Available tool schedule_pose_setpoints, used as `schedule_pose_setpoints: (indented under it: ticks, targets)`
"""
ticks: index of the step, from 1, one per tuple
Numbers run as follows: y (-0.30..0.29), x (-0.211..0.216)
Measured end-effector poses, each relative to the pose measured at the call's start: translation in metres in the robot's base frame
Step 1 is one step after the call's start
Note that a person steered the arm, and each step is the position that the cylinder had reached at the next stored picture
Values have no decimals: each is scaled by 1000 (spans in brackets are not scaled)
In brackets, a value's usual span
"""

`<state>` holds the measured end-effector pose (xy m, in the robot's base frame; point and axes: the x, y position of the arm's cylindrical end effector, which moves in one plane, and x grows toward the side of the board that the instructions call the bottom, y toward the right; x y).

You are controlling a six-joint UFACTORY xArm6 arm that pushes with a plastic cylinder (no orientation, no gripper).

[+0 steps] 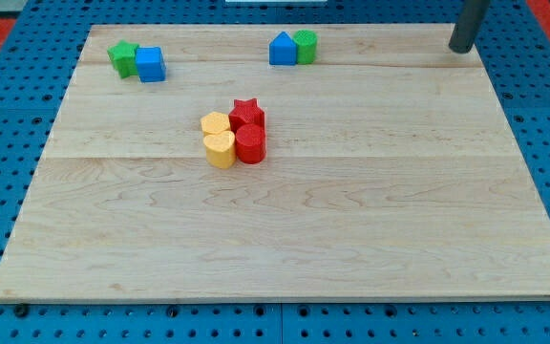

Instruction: Move the green star along with the blue cube slightly towards the top center

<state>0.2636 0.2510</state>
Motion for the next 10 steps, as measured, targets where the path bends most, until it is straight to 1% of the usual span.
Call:
schedule_pose_setpoints:
  ticks: [1, 3, 4, 5, 6, 7, 8, 9, 10]
  targets:
    - [-19, -7]
    - [-24, -18]
    - [-55, 15]
    - [-82, 17]
    - [-96, 17]
    - [-94, -16]
    - [-122, -62]
    - [-199, -69]
    - [-323, -69]
